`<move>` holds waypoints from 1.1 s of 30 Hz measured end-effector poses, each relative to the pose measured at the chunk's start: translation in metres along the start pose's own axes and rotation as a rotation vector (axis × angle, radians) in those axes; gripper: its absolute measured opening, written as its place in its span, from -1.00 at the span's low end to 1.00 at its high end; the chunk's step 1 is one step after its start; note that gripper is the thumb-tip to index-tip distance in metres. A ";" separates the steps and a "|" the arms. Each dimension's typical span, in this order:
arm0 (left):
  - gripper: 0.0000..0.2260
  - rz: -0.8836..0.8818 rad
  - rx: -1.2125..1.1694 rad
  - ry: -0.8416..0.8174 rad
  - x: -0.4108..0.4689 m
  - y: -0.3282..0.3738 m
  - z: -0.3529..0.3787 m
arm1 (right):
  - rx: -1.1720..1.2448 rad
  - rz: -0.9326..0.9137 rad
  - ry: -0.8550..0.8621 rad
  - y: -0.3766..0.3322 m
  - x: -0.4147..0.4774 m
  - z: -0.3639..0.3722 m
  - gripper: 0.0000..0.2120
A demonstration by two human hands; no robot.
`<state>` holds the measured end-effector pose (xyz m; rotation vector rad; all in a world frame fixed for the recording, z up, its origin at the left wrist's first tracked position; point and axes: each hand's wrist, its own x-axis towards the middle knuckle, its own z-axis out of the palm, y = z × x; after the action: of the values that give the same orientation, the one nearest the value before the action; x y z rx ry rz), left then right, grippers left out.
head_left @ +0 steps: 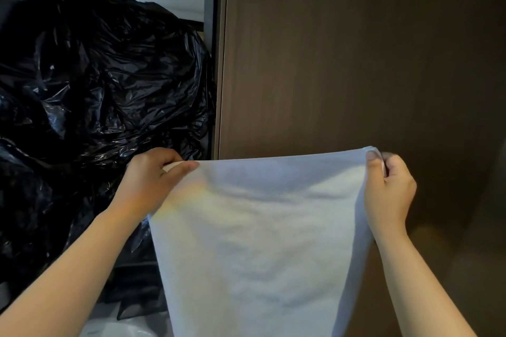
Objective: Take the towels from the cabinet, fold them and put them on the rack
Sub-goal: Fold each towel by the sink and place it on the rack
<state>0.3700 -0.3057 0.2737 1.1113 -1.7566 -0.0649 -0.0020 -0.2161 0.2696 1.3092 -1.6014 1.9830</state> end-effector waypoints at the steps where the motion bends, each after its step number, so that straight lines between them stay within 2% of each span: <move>1: -0.72 -0.009 -0.005 0.010 -0.001 0.000 -0.002 | -0.026 -0.012 -0.015 0.002 0.000 0.000 -0.70; 6: -0.75 -0.112 -0.077 -0.029 -0.009 0.005 -0.010 | -0.128 -0.043 -0.026 0.009 -0.005 -0.001 -0.78; 12: -0.78 -0.225 -0.151 -0.094 -0.013 0.011 -0.004 | -0.143 -0.048 -0.055 0.013 -0.013 0.000 -0.76; 17: -0.76 -0.252 -0.089 -0.022 -0.011 0.024 -0.005 | -0.126 -0.067 -0.046 0.004 -0.011 -0.001 -0.77; 20: -0.69 -0.302 -0.118 0.004 -0.011 0.031 -0.002 | -0.095 -0.070 -0.028 -0.002 -0.010 -0.003 -0.77; 22: -0.63 -0.377 -0.217 -0.002 -0.013 0.034 -0.003 | -0.067 -0.062 -0.023 -0.004 -0.011 -0.007 -0.76; 25: -0.50 -0.526 -0.519 -0.015 -0.015 0.040 -0.005 | -0.025 -0.030 -0.019 -0.008 -0.012 -0.012 -0.76; 28: -0.75 -0.714 -0.885 -0.073 -0.017 0.050 -0.001 | -0.007 0.016 -0.003 -0.016 -0.013 -0.011 -0.73; 30: -0.91 -0.761 -1.021 -0.116 -0.019 0.055 0.005 | 0.006 0.037 0.012 -0.022 -0.015 -0.010 -0.71; 33: -0.95 -0.772 -1.145 -0.145 -0.021 0.058 0.012 | 0.039 0.098 0.000 -0.029 -0.020 -0.010 -0.72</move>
<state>0.3246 -0.2626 0.2821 0.8064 -0.9736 -1.4430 0.0236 -0.1908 0.2729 1.2668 -1.6646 2.0814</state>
